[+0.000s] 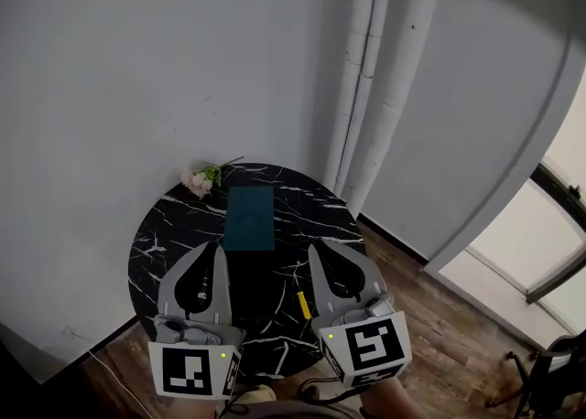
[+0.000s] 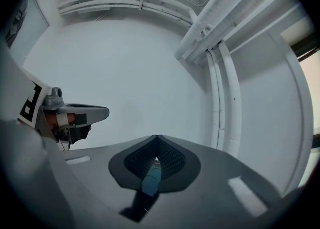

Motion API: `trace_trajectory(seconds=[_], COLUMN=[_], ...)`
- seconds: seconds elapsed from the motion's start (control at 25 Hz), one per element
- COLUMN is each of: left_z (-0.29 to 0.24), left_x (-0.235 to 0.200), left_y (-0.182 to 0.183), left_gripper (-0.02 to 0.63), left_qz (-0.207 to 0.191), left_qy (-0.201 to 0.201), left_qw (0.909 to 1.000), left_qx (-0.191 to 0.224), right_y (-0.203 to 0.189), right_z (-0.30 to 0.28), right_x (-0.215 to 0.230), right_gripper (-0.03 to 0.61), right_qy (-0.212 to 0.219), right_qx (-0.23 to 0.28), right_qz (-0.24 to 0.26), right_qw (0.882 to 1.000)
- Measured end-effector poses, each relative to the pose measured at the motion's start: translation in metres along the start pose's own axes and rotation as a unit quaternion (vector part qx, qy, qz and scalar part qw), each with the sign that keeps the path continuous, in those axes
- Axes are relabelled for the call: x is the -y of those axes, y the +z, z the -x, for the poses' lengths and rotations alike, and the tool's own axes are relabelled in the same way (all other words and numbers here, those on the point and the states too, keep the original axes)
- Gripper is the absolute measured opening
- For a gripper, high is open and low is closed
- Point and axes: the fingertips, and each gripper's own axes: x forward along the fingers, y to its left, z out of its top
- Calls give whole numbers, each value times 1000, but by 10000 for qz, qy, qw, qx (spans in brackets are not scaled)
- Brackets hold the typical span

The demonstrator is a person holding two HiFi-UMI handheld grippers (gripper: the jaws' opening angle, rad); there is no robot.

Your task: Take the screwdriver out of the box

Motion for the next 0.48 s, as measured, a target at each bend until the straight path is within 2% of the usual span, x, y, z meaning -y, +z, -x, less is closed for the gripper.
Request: trace_trajectory(seconds=[0.48], left_z=[1], left_x=[3], left_y=[4], left_gripper=[0], left_qz=[-62], left_qy=[-54], left_qw=[10000], left_qx=[27], right_y=[1], right_z=[0], right_x=[-5], right_gripper=[25], right_qy=[89], right_qx=[97], right_qz=[25], right_qw=[9999])
